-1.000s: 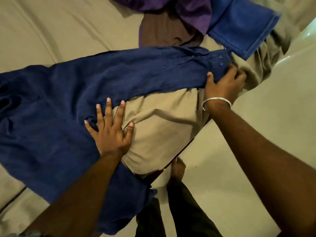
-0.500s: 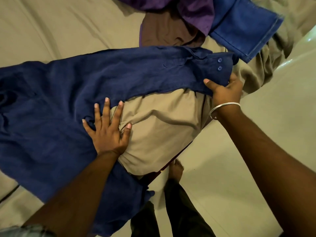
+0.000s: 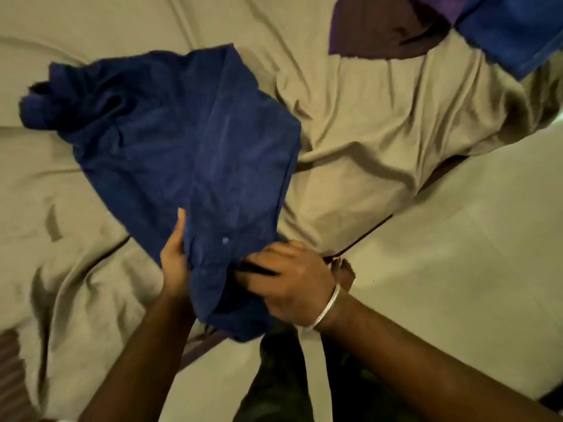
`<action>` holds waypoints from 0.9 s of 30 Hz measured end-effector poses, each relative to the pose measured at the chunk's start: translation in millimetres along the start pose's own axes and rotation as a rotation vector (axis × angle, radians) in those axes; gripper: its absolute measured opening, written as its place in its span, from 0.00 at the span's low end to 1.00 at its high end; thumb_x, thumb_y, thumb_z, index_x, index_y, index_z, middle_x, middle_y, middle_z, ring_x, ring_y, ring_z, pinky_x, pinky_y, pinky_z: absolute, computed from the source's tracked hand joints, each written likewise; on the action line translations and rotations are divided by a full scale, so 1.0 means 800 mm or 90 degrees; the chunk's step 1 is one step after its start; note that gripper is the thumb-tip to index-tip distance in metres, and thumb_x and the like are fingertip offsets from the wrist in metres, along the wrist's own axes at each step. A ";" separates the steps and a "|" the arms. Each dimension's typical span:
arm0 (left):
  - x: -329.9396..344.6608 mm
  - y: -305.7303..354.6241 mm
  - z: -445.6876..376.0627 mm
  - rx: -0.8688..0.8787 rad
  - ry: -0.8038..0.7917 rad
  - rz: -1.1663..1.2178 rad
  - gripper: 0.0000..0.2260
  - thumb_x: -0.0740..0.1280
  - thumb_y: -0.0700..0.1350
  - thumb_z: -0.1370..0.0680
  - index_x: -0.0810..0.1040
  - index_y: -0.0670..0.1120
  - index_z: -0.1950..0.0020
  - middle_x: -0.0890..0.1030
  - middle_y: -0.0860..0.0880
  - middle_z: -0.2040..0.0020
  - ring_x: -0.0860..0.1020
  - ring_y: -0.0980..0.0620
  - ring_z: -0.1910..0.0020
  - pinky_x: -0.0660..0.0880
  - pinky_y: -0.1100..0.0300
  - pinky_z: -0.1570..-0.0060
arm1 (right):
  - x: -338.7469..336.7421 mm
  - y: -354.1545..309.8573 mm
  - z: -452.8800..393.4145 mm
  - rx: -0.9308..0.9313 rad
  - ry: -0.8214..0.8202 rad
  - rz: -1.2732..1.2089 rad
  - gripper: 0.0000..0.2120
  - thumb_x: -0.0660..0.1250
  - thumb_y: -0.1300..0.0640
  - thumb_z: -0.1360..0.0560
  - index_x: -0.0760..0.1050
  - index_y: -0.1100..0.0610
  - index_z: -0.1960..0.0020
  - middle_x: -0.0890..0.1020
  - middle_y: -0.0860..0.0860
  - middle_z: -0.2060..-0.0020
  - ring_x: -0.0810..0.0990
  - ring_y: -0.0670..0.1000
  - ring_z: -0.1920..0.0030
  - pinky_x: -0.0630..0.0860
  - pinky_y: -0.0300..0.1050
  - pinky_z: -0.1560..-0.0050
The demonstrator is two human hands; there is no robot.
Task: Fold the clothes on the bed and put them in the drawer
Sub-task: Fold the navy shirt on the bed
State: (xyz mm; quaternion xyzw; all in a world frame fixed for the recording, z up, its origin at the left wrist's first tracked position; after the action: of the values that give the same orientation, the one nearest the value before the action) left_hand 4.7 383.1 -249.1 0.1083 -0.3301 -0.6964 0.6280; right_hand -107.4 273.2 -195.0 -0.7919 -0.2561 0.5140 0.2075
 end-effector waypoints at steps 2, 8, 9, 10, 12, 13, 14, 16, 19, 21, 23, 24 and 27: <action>-0.048 -0.017 0.028 -0.033 0.017 -0.052 0.23 0.73 0.63 0.32 0.86 0.48 0.46 0.85 0.47 0.46 0.83 0.52 0.48 0.80 0.58 0.49 | 0.040 -0.046 0.028 -0.067 -0.128 0.018 0.14 0.62 0.59 0.28 0.82 0.51 0.49 0.83 0.51 0.52 0.79 0.54 0.59 0.72 0.46 0.62; -0.107 -0.096 0.100 -0.023 0.095 -0.328 0.05 0.76 0.39 0.28 0.82 0.40 0.59 0.84 0.51 0.66 0.82 0.50 0.62 0.76 0.67 0.68 | 0.103 -0.099 0.114 -0.133 -0.342 0.057 0.12 0.60 0.53 0.24 0.81 0.48 0.48 0.82 0.48 0.51 0.78 0.51 0.55 0.73 0.46 0.57; -0.116 -0.108 0.104 -0.015 0.136 -0.347 0.04 0.75 0.39 0.27 0.82 0.41 0.56 0.85 0.52 0.64 0.83 0.53 0.62 0.76 0.69 0.67 | 0.106 -0.098 0.124 -0.133 -0.344 0.075 0.11 0.61 0.53 0.24 0.81 0.49 0.48 0.82 0.48 0.51 0.79 0.52 0.55 0.73 0.46 0.57; -0.120 -0.122 0.106 -0.012 0.147 -0.339 0.05 0.75 0.41 0.26 0.82 0.44 0.52 0.85 0.53 0.59 0.84 0.57 0.60 0.76 0.70 0.64 | 0.107 -0.096 0.133 -0.130 -0.339 0.099 0.11 0.61 0.53 0.24 0.81 0.50 0.47 0.82 0.50 0.50 0.79 0.53 0.54 0.74 0.46 0.57; -0.121 -0.149 0.104 -0.015 0.163 -0.349 0.07 0.75 0.47 0.26 0.81 0.52 0.49 0.84 0.57 0.54 0.83 0.62 0.57 0.77 0.71 0.60 | 0.106 -0.087 0.151 -0.119 -0.337 0.158 0.11 0.63 0.54 0.24 0.81 0.52 0.45 0.82 0.52 0.47 0.80 0.55 0.52 0.75 0.49 0.54; -0.120 -0.165 0.100 -0.028 0.154 -0.359 0.08 0.75 0.50 0.26 0.81 0.54 0.49 0.84 0.56 0.53 0.82 0.61 0.56 0.78 0.69 0.58 | 0.106 -0.081 0.159 -0.112 -0.345 0.183 0.12 0.63 0.55 0.24 0.81 0.53 0.44 0.82 0.53 0.46 0.80 0.56 0.50 0.75 0.50 0.53; -0.121 -0.180 0.098 -0.058 0.155 -0.374 0.09 0.74 0.53 0.26 0.81 0.53 0.48 0.84 0.53 0.53 0.82 0.58 0.54 0.79 0.64 0.55 | 0.108 -0.075 0.168 -0.103 -0.361 0.200 0.13 0.63 0.55 0.25 0.80 0.54 0.43 0.82 0.55 0.45 0.80 0.57 0.49 0.75 0.51 0.52; -0.117 -0.206 0.089 -0.109 0.166 -0.399 0.14 0.74 0.57 0.27 0.81 0.49 0.50 0.85 0.46 0.54 0.83 0.48 0.53 0.80 0.53 0.51 | 0.112 -0.059 0.185 -0.065 -0.416 0.210 0.15 0.69 0.55 0.28 0.80 0.56 0.42 0.81 0.57 0.42 0.80 0.60 0.45 0.77 0.54 0.49; -0.117 -0.225 0.082 -0.122 0.173 -0.430 0.12 0.74 0.55 0.27 0.79 0.47 0.57 0.83 0.47 0.57 0.83 0.43 0.51 0.78 0.56 0.55 | 0.116 -0.042 0.207 -0.020 -0.579 0.152 0.27 0.74 0.51 0.36 0.77 0.54 0.38 0.75 0.61 0.34 0.74 0.64 0.34 0.76 0.62 0.41; -0.127 -0.232 0.080 -0.135 0.173 -0.440 0.15 0.75 0.54 0.26 0.78 0.48 0.45 0.82 0.48 0.48 0.80 0.43 0.43 0.76 0.57 0.47 | 0.106 -0.038 0.209 0.002 -0.560 0.067 0.28 0.70 0.48 0.34 0.74 0.53 0.34 0.71 0.62 0.30 0.69 0.64 0.30 0.70 0.65 0.35; -0.142 -0.234 0.089 -0.151 0.213 -0.463 0.27 0.75 0.55 0.27 0.72 0.47 0.32 0.79 0.48 0.37 0.77 0.44 0.37 0.73 0.53 0.38 | 0.085 -0.020 0.196 0.156 -0.391 0.017 0.25 0.68 0.44 0.29 0.74 0.56 0.37 0.73 0.61 0.34 0.72 0.60 0.34 0.74 0.60 0.37; -0.152 -0.230 0.098 -0.130 0.262 -0.457 0.29 0.74 0.55 0.27 0.70 0.48 0.29 0.77 0.49 0.35 0.75 0.45 0.36 0.72 0.51 0.37 | 0.073 -0.004 0.190 0.281 -0.282 0.013 0.26 0.69 0.41 0.29 0.74 0.58 0.39 0.74 0.59 0.39 0.73 0.56 0.39 0.75 0.57 0.42; -0.173 -0.214 0.116 0.003 0.380 -0.435 0.27 0.75 0.57 0.28 0.71 0.50 0.33 0.76 0.52 0.37 0.75 0.49 0.37 0.73 0.50 0.38 | 0.066 0.045 0.189 0.686 -0.060 -0.069 0.33 0.75 0.38 0.34 0.69 0.54 0.37 0.70 0.49 0.42 0.71 0.48 0.43 0.75 0.50 0.42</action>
State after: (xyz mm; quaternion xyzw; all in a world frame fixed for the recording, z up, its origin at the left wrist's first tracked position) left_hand -159.6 542.8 -317.1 0.4086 -0.0818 -0.8013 0.4293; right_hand -221.2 287.7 -312.0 -0.5351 -0.0062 0.5960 0.5987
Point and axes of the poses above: each hand's wrist, its own z-axis away from the middle knuckle, its own x-axis out of the palm, y = z × x, the point moved 6 cm from there along -z, towards the middle knuckle
